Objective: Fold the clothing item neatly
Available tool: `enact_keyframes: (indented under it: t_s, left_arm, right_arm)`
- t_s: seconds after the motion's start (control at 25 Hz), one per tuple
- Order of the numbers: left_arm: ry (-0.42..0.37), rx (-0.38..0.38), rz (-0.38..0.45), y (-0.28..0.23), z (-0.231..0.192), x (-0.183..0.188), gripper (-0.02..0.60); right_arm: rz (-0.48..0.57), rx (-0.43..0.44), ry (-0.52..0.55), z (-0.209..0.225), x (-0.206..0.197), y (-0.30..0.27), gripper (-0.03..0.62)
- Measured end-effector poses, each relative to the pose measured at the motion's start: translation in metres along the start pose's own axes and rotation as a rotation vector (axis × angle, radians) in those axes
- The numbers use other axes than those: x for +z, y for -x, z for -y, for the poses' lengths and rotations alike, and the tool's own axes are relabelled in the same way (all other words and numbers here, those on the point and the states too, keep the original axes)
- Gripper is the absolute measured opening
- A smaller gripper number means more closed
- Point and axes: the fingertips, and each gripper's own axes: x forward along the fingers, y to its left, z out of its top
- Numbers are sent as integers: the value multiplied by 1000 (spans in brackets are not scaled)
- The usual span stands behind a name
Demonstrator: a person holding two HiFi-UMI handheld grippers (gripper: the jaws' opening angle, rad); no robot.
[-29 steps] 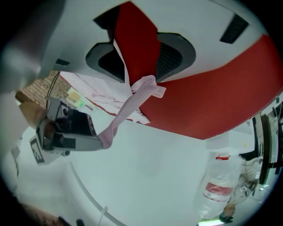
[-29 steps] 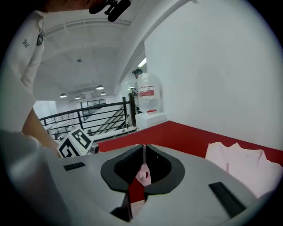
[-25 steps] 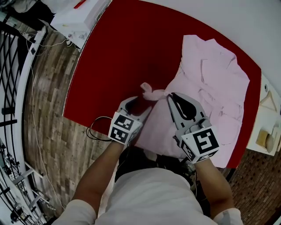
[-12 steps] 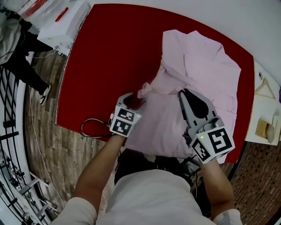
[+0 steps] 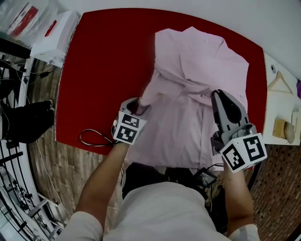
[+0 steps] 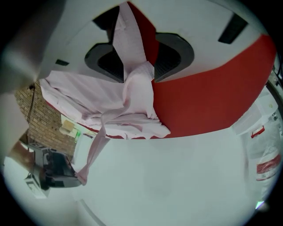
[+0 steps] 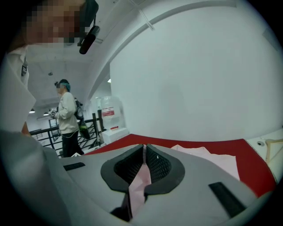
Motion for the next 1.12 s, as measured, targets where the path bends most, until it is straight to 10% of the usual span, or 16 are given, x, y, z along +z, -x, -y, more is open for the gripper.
enact_keyframes:
  t_s: [1.12]
  left_arm:
    - [-18, -22, -126, -18, 3, -1, 101]
  right_arm:
    - [-479, -352, -67, 230, -205, 30, 32]
